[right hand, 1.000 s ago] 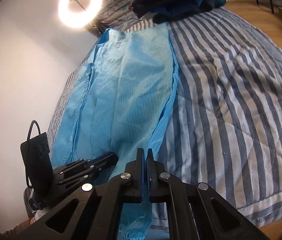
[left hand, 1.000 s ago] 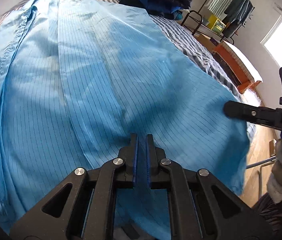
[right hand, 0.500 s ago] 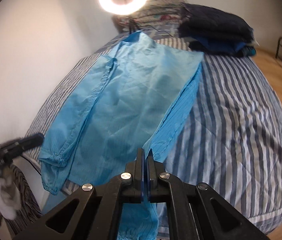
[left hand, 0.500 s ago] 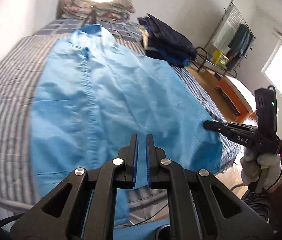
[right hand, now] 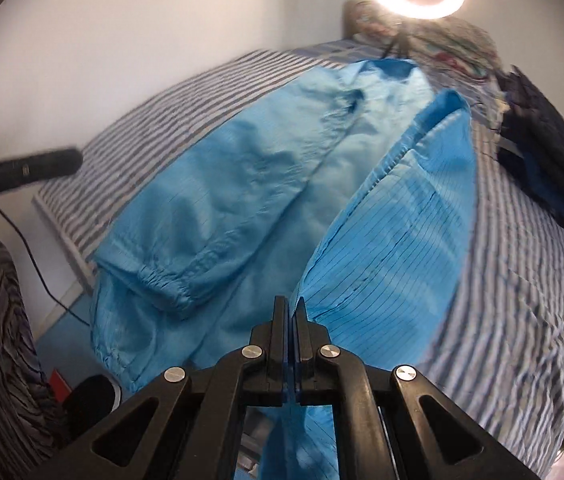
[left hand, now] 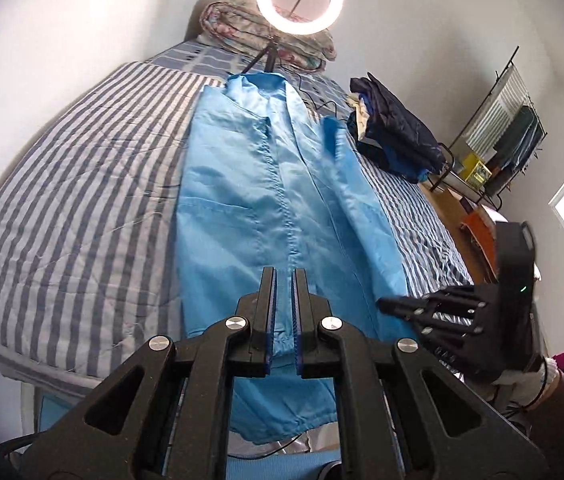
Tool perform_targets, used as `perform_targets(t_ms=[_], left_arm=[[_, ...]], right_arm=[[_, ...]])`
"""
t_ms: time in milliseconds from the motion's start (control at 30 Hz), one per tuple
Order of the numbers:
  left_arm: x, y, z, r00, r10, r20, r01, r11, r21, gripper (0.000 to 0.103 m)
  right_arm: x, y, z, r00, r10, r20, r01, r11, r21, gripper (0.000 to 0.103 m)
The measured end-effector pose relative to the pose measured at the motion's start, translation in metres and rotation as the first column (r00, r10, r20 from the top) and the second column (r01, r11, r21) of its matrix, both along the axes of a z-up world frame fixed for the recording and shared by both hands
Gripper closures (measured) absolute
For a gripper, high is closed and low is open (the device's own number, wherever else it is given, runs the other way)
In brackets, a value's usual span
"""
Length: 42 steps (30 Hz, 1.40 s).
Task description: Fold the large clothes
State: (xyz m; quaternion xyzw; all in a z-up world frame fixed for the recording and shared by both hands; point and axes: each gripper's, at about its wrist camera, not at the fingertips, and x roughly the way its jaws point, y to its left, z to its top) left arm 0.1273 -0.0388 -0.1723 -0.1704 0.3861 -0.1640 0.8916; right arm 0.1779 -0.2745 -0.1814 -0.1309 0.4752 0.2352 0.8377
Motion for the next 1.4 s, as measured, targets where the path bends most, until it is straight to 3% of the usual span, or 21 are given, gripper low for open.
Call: perform_targets(t_ms=[300,533,600,633,667,800,900,967,1133,1233,1400], left_arm=[[-0.001,0.017,-0.004,1.0,0.02,-0.006,-0.02,1.0,-0.006,0.099],[0.006,0.013,-0.015,0.999,0.001,-0.04,0.0,1.0,0.005,0.098],[0.01,0.012,-0.021,0.998,-0.008,-0.067,0.008,1.0,-0.002,0.085],[0.012,0.013,-0.024,0.997,-0.009,-0.078,0.009,1.0,-0.004,0.068],[0.014,0.014,-0.028,0.996,-0.002,-0.094,0.002,1.0,-0.002,0.058],[0.022,0.027,-0.043,0.988,0.024,-0.154,-0.025,1.0,-0.007,0.058],[0.033,0.04,-0.061,0.97,0.041,-0.238,-0.053,0.998,-0.044,0.055],[0.041,0.044,-0.073,0.958,0.04,-0.286,-0.062,0.996,-0.069,0.055],[0.055,0.044,-0.105,0.927,0.02,-0.375,-0.064,0.992,-0.104,0.055],[0.06,0.042,-0.123,0.907,-0.015,-0.421,-0.064,0.983,-0.173,0.055],[0.062,0.042,-0.128,0.908,-0.047,-0.417,-0.059,0.969,-0.239,0.055]], right_arm=[[0.004,0.023,-0.033,0.994,0.013,-0.109,-0.013,1.0,0.0,0.103],[0.007,0.01,-0.028,0.99,0.001,-0.141,0.014,0.994,0.106,0.102],[0.007,0.002,-0.023,0.988,0.001,-0.154,0.022,0.988,0.15,0.096],[0.005,-0.005,-0.019,0.985,0.011,-0.17,0.022,0.981,0.194,0.081],[0.002,-0.014,-0.012,0.986,0.018,-0.167,0.024,0.969,0.245,0.075],[-0.004,-0.065,0.006,0.985,-0.068,-0.159,0.124,0.918,0.377,0.072],[0.0,-0.111,-0.003,0.959,-0.216,-0.183,0.271,0.889,0.369,0.066],[0.006,-0.134,-0.019,0.931,-0.269,-0.245,0.347,0.861,0.372,0.062],[0.015,-0.146,-0.052,0.904,-0.265,-0.336,0.386,0.843,0.374,0.057],[0.022,-0.143,-0.064,0.897,-0.205,-0.392,0.37,0.833,0.41,0.057],[0.03,-0.135,-0.081,0.885,-0.125,-0.449,0.354,0.807,0.473,0.063]])
